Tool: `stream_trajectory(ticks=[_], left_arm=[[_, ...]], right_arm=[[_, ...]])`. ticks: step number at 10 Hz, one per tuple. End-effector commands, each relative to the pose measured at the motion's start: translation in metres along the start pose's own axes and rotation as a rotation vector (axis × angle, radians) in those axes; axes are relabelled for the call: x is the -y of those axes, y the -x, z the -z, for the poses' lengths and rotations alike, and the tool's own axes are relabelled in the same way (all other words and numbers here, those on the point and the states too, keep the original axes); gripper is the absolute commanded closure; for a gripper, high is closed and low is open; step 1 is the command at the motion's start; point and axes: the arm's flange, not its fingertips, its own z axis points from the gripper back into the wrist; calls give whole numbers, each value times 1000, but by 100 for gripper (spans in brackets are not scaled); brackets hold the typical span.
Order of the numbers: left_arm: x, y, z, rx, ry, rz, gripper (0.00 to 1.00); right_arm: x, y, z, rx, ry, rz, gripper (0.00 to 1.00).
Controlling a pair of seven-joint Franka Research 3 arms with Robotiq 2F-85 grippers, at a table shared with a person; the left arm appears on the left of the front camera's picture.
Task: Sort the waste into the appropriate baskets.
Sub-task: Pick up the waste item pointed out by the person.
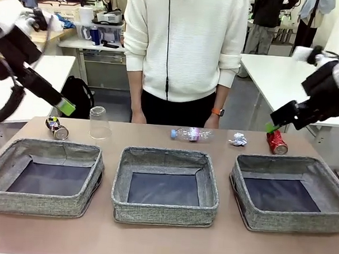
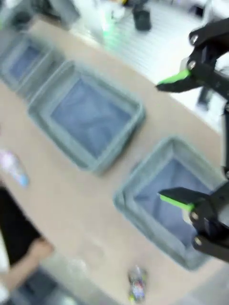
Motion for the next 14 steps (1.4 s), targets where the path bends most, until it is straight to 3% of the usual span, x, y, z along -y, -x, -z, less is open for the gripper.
stream_trajectory(ticks=[1,3,5,6,7,8,9,10,14], left_arm=[[-45,9,-47,33,599,-266,0],[-81,34,-59,137,701,-414,0],[-116,77,-70,250,690,-577,0],[-135,102,-76,410,674,-710,0],[-146,124,-77,523,667,-803,0],[-152,137,-73,546,649,-859,0],[-156,140,-60,458,581,-921,0],[-168,149,-82,474,674,-812,0],[-168,149,-82,474,674,-812,0]], right_arm=[[27,17,-46,52,-664,387,0],[59,31,-62,45,-843,564,0],[100,49,-68,116,-1009,641,0],[113,52,-60,115,-1024,672,0],[116,49,-43,38,-1027,674,0],[115,43,-29,-5,-1054,670,0],[114,35,-21,-4,-1037,657,0],[127,52,-52,53,-1058,667,0],[127,52,-52,53,-1058,667,0]])
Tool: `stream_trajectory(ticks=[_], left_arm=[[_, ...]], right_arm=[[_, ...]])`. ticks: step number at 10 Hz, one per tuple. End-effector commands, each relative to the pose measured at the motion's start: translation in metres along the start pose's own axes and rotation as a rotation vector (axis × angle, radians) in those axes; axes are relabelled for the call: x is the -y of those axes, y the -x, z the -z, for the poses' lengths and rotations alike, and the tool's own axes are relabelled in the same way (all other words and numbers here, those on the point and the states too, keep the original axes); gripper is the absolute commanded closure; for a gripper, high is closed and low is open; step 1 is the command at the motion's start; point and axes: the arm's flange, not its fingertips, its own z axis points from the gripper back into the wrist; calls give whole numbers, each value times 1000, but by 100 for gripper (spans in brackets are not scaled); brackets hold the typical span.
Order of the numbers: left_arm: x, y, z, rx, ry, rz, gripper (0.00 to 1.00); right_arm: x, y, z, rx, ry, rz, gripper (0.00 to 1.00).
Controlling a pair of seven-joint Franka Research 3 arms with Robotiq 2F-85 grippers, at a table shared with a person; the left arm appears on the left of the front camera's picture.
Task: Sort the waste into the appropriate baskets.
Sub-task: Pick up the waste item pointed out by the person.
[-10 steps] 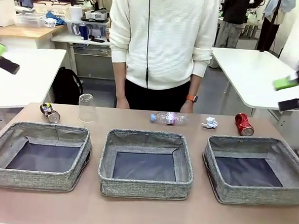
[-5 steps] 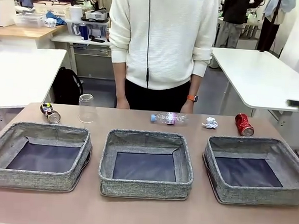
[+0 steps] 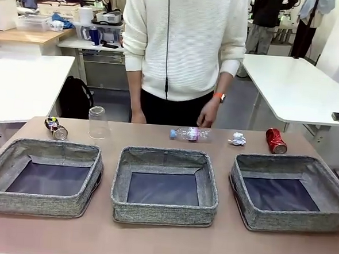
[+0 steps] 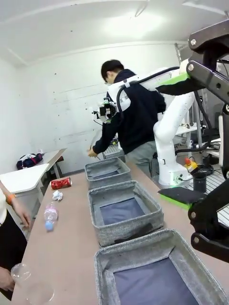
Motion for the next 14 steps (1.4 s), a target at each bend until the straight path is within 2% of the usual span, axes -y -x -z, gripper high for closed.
stream_trajectory(ticks=[1,12,13,14], left_arm=[[-2,-2,-3,7,20,18,0],[-2,-2,-3,7,20,18,0],[-2,-2,-3,7,20,18,0],[-2,-2,-3,7,20,18,0]], right_arm=[[-2,-2,4,3,-21,-21,0],[-2,-2,4,3,-21,-21,0],[-1,0,3,2,2,5,0],[-15,-6,30,-67,231,-71,0]])
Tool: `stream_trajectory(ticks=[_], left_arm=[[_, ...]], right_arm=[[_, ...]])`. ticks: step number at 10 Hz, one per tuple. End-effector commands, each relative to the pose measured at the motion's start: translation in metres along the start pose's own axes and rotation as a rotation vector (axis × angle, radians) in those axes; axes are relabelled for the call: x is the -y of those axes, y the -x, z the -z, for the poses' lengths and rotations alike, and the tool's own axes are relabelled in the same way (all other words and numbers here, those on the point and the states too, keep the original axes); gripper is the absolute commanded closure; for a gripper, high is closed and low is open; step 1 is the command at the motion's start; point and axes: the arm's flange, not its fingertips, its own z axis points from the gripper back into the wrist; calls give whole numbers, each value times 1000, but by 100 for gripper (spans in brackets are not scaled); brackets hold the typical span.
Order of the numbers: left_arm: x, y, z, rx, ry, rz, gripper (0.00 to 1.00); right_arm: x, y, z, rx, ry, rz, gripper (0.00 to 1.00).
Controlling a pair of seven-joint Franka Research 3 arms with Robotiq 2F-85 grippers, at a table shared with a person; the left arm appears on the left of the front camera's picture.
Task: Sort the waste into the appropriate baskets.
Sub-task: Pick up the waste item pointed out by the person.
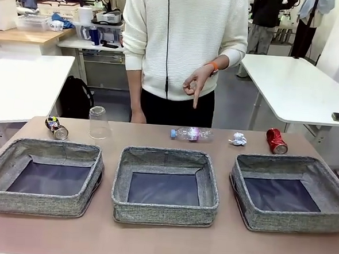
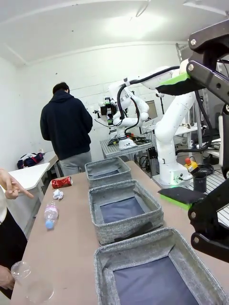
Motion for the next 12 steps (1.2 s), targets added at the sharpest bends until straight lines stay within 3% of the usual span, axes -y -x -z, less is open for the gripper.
stream_trajectory(ticks=[1,2,4,5,6,7,9,11,12], left_arm=[[1,-2,0,3,23,23,0],[1,-2,0,3,23,23,0],[1,-2,0,3,23,23,0],[1,-2,0,3,23,23,0],[1,-2,0,3,23,23,0],[1,-2,0,3,23,23,0],[1,-2,0,3,23,23,0],[1,-2,0,3,23,23,0],[1,-2,0,3,23,23,0]], right_arm=[[-30,-26,60,-177,387,-237,0],[-38,-50,97,-243,568,-357,0],[-28,-84,171,-252,1011,-514,0],[-19,-85,209,-380,1106,-625,0],[-12,-79,231,-419,1185,-630,0],[-37,-63,207,-309,699,-371,0],[-37,-63,207,-309,699,-371,0],[-21,-68,240,-461,897,-472,0],[-27,-99,256,-568,971,-612,0]])
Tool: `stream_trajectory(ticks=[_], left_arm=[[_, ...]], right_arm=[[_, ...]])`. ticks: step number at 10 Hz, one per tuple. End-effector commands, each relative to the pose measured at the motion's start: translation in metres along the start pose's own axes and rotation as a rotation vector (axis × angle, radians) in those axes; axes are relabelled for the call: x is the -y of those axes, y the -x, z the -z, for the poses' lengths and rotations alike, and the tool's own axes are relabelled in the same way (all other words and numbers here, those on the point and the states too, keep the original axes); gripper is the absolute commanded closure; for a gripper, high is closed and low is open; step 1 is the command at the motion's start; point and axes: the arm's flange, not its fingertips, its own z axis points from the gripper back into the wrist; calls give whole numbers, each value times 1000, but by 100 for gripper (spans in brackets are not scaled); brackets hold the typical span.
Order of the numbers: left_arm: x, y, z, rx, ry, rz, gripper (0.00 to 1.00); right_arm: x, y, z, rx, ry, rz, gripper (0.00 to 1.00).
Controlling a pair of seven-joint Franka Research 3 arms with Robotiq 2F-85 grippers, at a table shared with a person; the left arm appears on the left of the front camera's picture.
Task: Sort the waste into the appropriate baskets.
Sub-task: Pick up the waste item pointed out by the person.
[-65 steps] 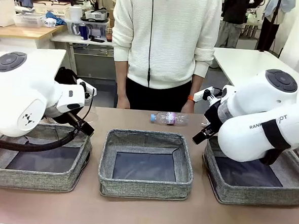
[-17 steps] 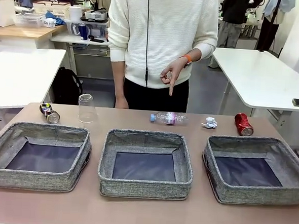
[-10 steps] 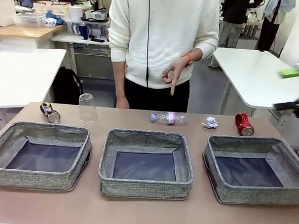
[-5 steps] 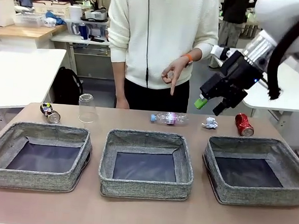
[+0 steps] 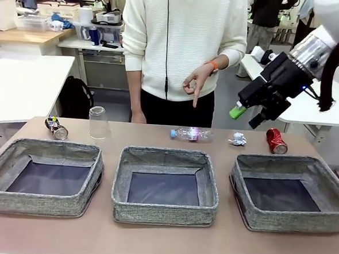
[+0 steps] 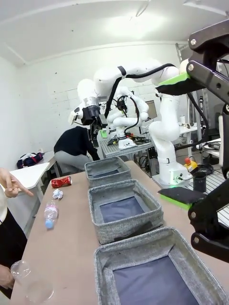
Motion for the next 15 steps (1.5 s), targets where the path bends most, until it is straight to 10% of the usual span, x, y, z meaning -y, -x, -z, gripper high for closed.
stream_trajectory(ticks=[1,5,8,15], left_arm=[[2,-1,0,5,24,24,0],[2,-1,0,5,24,24,0],[2,-1,0,5,24,24,0],[2,-1,0,5,24,24,0]], right_arm=[[14,-68,1,-72,149,-270,0],[50,-154,63,-82,345,-928,0],[46,-148,56,-188,325,-713,0],[101,-198,140,-207,331,-1105,0]])
